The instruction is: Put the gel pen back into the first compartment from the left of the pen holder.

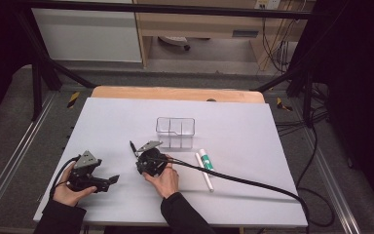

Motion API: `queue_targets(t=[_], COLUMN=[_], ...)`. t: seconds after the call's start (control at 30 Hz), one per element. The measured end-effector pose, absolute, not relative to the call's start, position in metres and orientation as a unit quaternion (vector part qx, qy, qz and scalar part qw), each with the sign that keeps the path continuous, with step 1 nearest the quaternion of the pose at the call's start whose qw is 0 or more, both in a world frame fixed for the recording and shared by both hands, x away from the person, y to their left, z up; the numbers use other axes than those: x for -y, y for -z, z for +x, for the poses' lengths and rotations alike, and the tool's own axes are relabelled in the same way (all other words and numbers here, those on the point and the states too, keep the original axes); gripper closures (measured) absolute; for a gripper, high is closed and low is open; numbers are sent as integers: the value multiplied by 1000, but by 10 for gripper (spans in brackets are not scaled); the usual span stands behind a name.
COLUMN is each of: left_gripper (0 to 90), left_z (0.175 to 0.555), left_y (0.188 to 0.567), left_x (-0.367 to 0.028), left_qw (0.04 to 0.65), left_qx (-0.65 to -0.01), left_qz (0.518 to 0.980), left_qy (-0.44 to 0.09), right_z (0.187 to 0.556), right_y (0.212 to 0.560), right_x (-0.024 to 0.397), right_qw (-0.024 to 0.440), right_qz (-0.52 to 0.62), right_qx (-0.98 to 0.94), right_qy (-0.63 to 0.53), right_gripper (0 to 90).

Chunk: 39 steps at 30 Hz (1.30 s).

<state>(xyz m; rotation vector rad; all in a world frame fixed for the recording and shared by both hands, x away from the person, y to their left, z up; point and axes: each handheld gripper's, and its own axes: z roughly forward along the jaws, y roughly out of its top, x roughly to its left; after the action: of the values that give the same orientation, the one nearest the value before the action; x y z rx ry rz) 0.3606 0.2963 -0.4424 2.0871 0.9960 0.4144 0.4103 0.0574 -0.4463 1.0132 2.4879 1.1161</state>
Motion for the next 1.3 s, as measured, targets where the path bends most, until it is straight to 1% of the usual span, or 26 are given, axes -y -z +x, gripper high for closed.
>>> queue_targets(t=[0.13, 0.27, 0.4, 0.57, 0.93, 1.0, 1.1, 1.3], left_gripper=[53, 53, 53, 53, 53, 53, 53, 53], left_z=[360, 360, 360, 359, 359, 359, 358, 358], left_y=[441, 441, 440, 440, 438, 438, 437, 438], left_x=[-296, -296, -296, -296, -298, -298, -298, -297], left_qw=[388, 387, 390, 389, 391, 391, 392, 391], left_qx=[-390, -390, -390, -389, -390, -389, -388, -387], left_qz=[819, 819, 818, 819, 817, 817, 817, 818], left_qy=[-164, -164, -164, -165, -168, -169, -169, -169], right_z=[409, 408, 407, 407, 404, 402, 397, 385], right_y=[449, 452, 452, 451, 440, 438, 436, 435], right_x=[-59, -59, -59, -58, -53, -48, -39, -4], right_qw=[111, 120, 126, 127, 131, 137, 129, 117], right_qz=[350, 353, 363, 372, 352, 344, 334, 315], right_qx=[-848, -848, -844, -842, -852, -856, -861, -870], right_qy=[-382, -376, -373, -369, -365, -361, -362, -362], right_gripper=[643, 665, 732, 762, 767, 767, 767, 767])
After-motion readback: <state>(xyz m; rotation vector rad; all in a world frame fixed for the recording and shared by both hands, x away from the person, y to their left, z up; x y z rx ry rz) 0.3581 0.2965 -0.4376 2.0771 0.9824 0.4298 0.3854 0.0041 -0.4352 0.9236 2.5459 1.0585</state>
